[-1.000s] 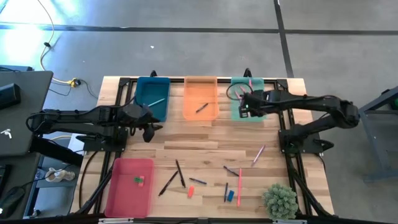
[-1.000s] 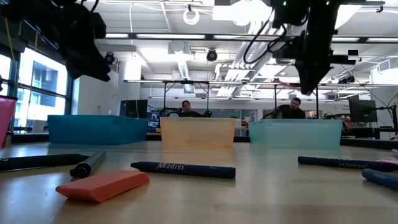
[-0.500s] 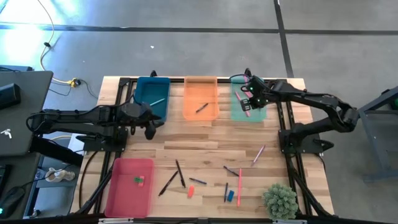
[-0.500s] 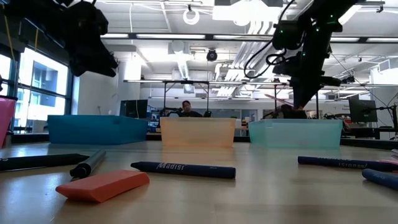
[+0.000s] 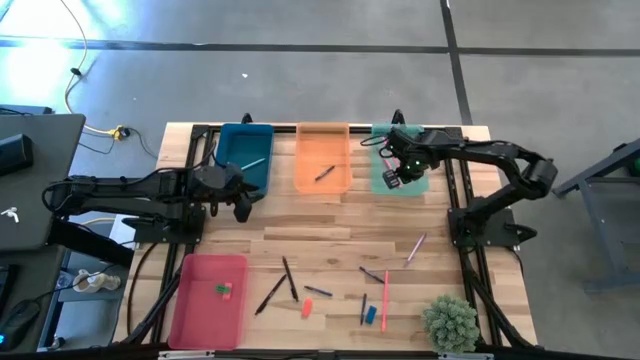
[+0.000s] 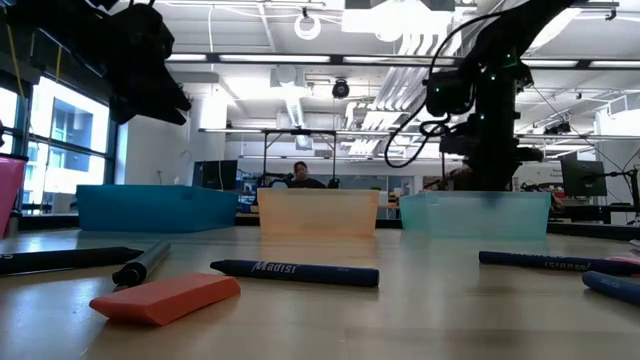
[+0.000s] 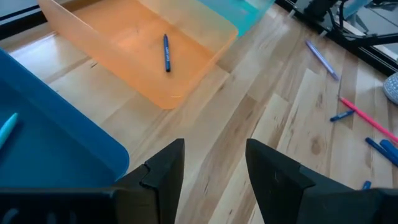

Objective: Sort crayons/erasers/pens/pencils in bins
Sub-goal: Put the pink pencil into the light blue bin

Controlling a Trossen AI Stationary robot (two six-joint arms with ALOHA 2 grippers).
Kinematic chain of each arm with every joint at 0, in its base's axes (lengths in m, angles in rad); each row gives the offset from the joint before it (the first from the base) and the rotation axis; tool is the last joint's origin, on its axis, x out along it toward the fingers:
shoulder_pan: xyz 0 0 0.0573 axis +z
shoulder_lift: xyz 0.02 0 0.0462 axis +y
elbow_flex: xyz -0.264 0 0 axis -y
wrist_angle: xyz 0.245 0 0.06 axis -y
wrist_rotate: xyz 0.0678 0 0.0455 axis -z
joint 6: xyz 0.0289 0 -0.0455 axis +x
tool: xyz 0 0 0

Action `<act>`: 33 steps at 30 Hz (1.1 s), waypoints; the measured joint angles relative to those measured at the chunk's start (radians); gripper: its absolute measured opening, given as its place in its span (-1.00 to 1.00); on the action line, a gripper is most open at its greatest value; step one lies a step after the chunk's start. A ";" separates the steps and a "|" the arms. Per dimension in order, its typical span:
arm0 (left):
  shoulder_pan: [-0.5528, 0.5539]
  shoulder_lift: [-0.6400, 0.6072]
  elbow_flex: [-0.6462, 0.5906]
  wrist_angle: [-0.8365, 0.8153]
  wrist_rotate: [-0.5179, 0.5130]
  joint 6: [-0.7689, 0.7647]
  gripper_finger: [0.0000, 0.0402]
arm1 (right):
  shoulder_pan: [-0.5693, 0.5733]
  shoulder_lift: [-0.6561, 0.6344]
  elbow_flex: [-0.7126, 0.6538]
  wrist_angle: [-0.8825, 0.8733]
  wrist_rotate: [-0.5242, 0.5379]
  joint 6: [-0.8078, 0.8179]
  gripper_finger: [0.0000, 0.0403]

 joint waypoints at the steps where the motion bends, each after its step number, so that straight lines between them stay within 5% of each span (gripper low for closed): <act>1: 0.000 0.000 0.000 0.000 0.000 0.000 -0.21 | -0.004 0.003 0.000 -0.001 -0.002 -0.004 -0.94; 12: 0.000 0.000 0.000 -0.005 0.001 0.000 -0.21 | -0.100 0.027 0.000 0.002 -0.032 -0.023 -0.94; 33: 0.000 0.000 0.000 -0.004 0.004 -0.007 -0.21 | -0.103 0.106 0.000 0.015 -0.056 -0.048 -0.88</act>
